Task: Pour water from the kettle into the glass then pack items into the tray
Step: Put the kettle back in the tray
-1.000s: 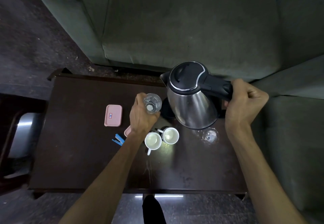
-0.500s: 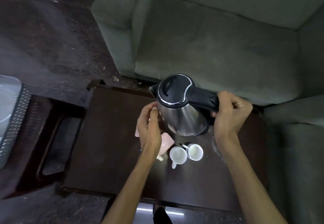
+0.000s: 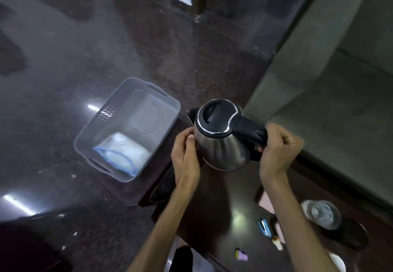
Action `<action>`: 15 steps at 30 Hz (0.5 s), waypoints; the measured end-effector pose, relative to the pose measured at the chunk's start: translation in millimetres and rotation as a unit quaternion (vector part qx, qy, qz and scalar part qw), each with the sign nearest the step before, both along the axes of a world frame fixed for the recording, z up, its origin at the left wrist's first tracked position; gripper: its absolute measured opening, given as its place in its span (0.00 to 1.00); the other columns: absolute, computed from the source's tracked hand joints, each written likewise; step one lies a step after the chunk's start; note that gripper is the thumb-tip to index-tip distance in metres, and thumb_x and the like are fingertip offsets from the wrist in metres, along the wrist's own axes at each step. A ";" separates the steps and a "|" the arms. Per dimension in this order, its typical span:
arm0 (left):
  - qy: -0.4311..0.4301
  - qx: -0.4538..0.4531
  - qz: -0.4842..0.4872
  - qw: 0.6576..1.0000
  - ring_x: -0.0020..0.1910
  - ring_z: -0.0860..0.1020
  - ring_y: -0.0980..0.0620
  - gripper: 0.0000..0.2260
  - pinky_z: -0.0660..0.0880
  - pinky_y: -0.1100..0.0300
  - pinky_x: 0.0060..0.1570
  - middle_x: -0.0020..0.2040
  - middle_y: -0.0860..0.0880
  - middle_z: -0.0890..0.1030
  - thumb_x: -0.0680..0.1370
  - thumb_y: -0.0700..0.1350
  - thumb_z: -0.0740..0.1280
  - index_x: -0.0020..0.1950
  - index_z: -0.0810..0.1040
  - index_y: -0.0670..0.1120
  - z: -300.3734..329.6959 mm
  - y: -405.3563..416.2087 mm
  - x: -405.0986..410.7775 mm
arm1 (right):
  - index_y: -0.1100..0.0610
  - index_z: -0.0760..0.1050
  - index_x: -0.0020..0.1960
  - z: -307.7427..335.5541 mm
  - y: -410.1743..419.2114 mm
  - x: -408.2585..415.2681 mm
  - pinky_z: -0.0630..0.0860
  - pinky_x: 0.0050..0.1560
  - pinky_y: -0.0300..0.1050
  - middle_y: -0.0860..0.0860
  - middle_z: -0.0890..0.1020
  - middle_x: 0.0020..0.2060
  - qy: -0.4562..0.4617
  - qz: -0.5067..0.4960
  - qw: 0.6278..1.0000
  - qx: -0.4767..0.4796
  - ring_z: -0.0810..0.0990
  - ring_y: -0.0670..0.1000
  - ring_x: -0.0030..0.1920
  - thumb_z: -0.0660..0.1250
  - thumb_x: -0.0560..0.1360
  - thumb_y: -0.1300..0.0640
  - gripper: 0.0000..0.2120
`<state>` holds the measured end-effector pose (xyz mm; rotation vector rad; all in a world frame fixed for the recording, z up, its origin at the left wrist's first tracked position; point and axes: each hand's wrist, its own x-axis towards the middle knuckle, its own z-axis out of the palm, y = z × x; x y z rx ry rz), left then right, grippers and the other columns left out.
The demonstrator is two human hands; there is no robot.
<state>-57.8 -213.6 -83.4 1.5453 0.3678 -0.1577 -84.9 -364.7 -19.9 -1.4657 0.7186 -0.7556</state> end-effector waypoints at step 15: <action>-0.056 0.199 0.114 0.972 0.56 0.80 0.50 0.16 0.77 0.65 0.52 0.58 0.47 0.82 0.75 0.44 0.65 0.62 0.80 0.45 -13.1 214.8 131.8 | 0.51 0.59 0.27 -54.5 197.5 190.4 0.55 0.26 0.33 0.39 0.58 0.20 -0.040 0.083 0.991 0.100 0.55 0.40 0.23 0.58 0.74 0.76 0.25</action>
